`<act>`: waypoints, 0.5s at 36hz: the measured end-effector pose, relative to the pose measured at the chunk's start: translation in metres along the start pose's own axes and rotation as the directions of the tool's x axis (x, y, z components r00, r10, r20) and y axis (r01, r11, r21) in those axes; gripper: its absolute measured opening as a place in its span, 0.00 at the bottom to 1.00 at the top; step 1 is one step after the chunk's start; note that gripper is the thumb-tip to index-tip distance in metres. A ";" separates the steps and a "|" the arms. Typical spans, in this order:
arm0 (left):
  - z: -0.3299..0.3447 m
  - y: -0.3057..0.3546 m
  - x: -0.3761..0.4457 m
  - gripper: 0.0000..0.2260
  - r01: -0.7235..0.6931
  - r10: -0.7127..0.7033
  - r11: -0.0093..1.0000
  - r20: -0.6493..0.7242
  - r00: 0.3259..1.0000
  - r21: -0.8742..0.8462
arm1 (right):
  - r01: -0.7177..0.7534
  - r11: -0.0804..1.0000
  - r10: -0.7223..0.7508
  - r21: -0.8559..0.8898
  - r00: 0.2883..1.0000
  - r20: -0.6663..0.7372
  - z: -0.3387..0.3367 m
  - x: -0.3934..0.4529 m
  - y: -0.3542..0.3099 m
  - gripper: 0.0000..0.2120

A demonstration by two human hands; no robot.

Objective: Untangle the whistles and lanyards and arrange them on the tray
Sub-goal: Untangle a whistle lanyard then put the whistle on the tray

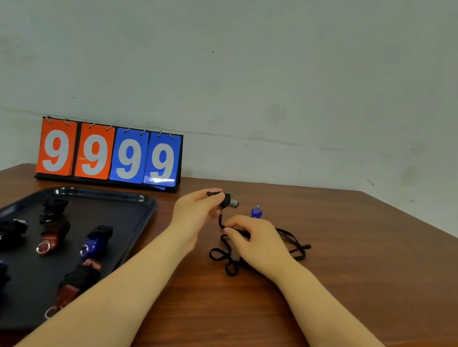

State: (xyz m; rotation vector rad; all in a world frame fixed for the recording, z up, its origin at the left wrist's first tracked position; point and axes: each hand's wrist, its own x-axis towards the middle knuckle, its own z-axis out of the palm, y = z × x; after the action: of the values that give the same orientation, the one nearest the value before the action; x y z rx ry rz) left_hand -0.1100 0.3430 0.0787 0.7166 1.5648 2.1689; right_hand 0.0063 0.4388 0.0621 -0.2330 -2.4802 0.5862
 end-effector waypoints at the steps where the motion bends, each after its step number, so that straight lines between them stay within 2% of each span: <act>1: 0.000 -0.001 0.000 0.08 -0.018 0.018 0.999 0.006 1.000 0.033 | 0.006 1.000 -0.006 0.006 1.000 -0.006 0.000 0.000 0.000 0.08; 5: 0.001 -0.002 -0.001 0.08 -0.095 0.088 0.982 0.050 0.995 0.164 | 0.012 0.998 -0.011 0.060 1.000 -0.019 -0.001 0.000 -0.001 0.11; 11: 0.001 -0.002 -0.003 0.07 -0.094 0.076 0.978 0.099 0.992 0.187 | -0.013 0.989 0.021 0.148 0.998 -0.054 -0.005 -0.002 -0.003 0.11; 18: 0.004 -0.002 -0.005 0.08 -0.121 0.058 0.945 0.207 0.977 0.305 | -0.064 0.956 0.129 0.285 0.968 -0.217 -0.006 0.001 0.001 0.09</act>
State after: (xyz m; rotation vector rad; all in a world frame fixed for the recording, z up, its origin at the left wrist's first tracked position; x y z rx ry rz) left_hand -0.1035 0.3443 0.0767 1.0850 1.8239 1.8563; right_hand 0.0087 0.4423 0.0669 -0.2970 -2.1406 0.8849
